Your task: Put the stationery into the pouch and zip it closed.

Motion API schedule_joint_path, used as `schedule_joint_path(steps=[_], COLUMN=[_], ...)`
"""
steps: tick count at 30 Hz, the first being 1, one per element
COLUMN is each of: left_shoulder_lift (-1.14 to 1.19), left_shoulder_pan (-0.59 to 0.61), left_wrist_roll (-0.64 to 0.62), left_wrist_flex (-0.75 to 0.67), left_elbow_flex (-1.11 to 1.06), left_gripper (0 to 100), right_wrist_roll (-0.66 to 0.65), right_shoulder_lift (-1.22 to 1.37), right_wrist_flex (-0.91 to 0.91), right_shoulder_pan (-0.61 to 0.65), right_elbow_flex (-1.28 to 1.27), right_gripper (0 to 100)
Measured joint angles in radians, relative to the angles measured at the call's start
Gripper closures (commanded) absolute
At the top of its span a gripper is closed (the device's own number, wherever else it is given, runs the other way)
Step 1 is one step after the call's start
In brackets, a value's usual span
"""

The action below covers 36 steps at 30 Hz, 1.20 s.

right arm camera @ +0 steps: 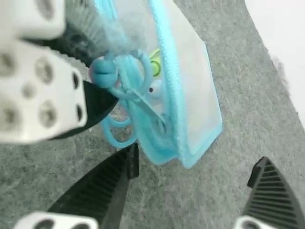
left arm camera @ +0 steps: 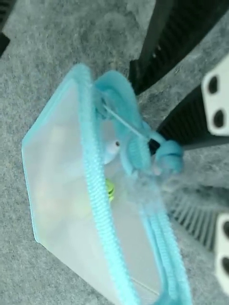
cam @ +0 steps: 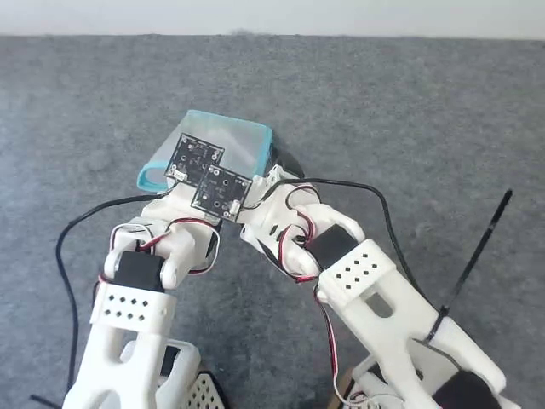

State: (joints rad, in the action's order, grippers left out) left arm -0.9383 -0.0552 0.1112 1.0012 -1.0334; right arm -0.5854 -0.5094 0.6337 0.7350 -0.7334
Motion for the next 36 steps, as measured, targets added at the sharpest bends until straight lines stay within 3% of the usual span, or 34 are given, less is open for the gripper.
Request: schedule_joint_path(steps=[20, 26, 36], left_shoulder_lift=[0.0, 0.0, 0.0], left_shoulder_pan=[0.003, 0.103, 0.11], left_wrist_roll=[-0.034, -0.034, -0.034], left_wrist_flex=[0.0, 0.0, 0.0], left_elbow_flex=[0.0, 0.0, 0.0], left_gripper=[99, 99, 99], right_wrist_roll=[0.026, 0.026, 0.026], right_shoulder_lift=[0.0, 0.0, 0.002], right_wrist_flex=[-0.005, 0.005, -0.006], right_shoulder_pan=[0.0, 0.0, 0.0], right_elbow_flex=[0.0, 0.0, 0.0], right_gripper=[68.2, 68.3, 68.2])
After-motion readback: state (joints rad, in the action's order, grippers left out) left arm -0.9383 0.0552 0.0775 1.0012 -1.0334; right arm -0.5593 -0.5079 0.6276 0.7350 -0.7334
